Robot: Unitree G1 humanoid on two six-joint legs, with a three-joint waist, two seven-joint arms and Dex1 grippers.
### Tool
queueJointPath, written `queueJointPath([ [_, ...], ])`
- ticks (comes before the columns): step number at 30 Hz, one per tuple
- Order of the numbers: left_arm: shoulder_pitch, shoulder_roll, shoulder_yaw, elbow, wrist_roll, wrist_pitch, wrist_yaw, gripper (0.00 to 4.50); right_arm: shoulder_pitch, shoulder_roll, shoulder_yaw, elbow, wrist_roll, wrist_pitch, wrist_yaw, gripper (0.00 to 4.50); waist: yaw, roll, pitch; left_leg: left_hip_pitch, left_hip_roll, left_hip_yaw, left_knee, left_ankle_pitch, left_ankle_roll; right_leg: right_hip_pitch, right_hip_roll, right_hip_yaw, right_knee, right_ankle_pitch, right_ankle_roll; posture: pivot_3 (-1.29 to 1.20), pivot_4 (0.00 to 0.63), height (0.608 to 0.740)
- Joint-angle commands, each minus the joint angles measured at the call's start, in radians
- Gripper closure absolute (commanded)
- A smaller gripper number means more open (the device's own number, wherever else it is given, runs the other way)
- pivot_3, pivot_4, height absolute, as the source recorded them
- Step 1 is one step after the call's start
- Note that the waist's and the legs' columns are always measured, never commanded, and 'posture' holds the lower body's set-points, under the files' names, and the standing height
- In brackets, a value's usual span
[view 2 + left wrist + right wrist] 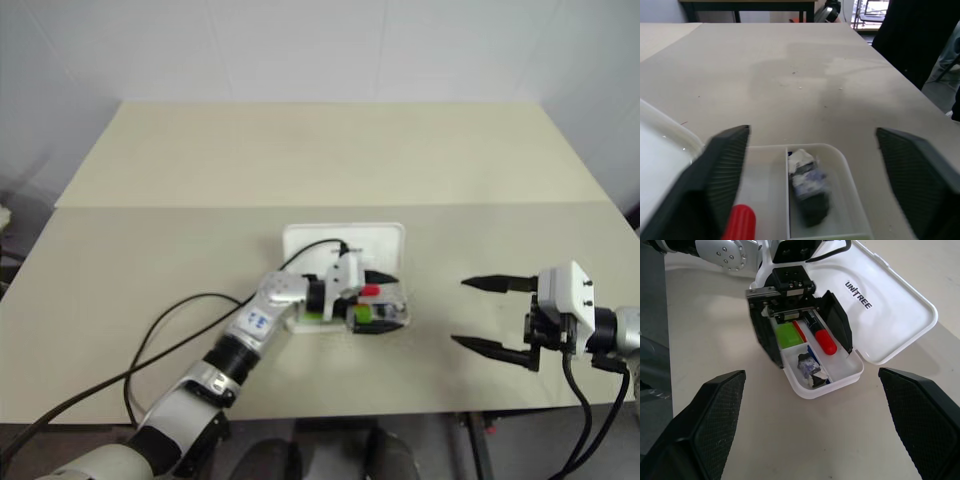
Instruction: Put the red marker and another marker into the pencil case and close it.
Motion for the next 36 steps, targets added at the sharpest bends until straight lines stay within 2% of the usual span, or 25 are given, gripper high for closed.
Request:
queueJointPath([
  [1, 0.011, 0.009, 0.02, -0.095, -0.038, 0.009, -0.027, 0.11, -0.021, 0.011, 0.009, 0.013, -0.002, -0.026, 0.0, 0.0, -0.001, 0.0, 0.0, 0.0, 0.0, 0.0, 0.0, 0.0, 0.0, 0.0, 0.0, 0.0, 0.0, 0.0, 0.0, 0.0, 0.15, 0.74],
  [6, 0.064, 0.046, 0.037, -0.209, -0.077, 0.051, -0.051, 0.11, -0.059, 0.026, 0.055, 0.049, -0.013, -0.045, 0.007, 0.0, -0.003, 0.0, 0.0, 0.0, 0.0, 0.0, 0.0, 0.0, 0.0, 0.0, 0.0, 0.0, 0.0, 0.0, 0.0, 0.0, 0.15, 0.74],
  [15, 0.234, 0.178, 0.114, -0.544, -0.148, 0.177, -0.001, 0.11, -0.199, 0.063, 0.146, 0.17, -0.021, -0.092, 0.066, 0.0, -0.009, 0.0, 0.0, 0.0, 0.0, -0.001, 0.003, 0.0, 0.0, 0.0, 0.0, 0.001, 0.002, 0.0, 0.0, 0.0, 0.15, 0.74],
  [18, 0.319, 0.283, 0.196, -0.679, -0.185, 0.232, 0.018, 0.11, -0.267, 0.08, 0.194, 0.228, -0.033, -0.121, 0.116, 0.0, -0.022, 0.0, 0.0, 0.0, 0.001, 0.0, 0.004, 0.0, 0.0, 0.0, 0.0, 0.001, 0.003, 0.0, 0.0, 0.0, 0.15, 0.74],
  [24, 0.428, 0.442, 0.342, -0.801, -0.25, 0.289, 0.033, 0.11, -0.348, 0.112, 0.259, 0.321, -0.054, -0.162, 0.179, 0.0, -0.027, 0.0, 0.0, 0.0, 0.001, -0.001, 0.005, 0.0, 0.0, 0.0, -0.001, 0.001, 0.004, 0.0, 0.0, 0.0, 0.15, 0.74],
  [28, 0.501, 0.539, 0.469, -0.81, -0.285, 0.27, 0.035, 1.02, -0.412, 0.128, 0.281, 0.415, -0.07, -0.203, 0.207, 0.0, -0.029, 0.0, 0.0, 0.0, 0.001, -0.001, 0.004, 0.0, 0.0, 0.0, 0.0, 0.001, 0.005, 0.0, -0.001, 0.0, 0.15, 0.74],
  [32, 0.531, 0.583, 0.546, -0.775, -0.299, 0.238, 0.036, 2.4, -0.465, 0.139, 0.292, 0.49, -0.084, -0.236, 0.226, 0.0, -0.025, 0.0, 0.0, 0.0, 0.001, -0.001, 0.004, 0.0, 0.0, 0.0, -0.001, 0.001, 0.005, 0.0, -0.001, 0.0, 0.15, 0.74],
  [36, 0.531, 0.578, 0.578, -0.746, -0.3, 0.209, 0.058, 3.79, -0.503, 0.149, 0.305, 0.539, -0.098, -0.269, 0.226, 0.0, -0.027, 0.0, 0.0, 0.0, 0.001, -0.001, 0.004, 0.0, 0.0, 0.0, -0.001, 0.001, 0.005, 0.0, -0.001, 0.0, 0.15, 0.74],
])
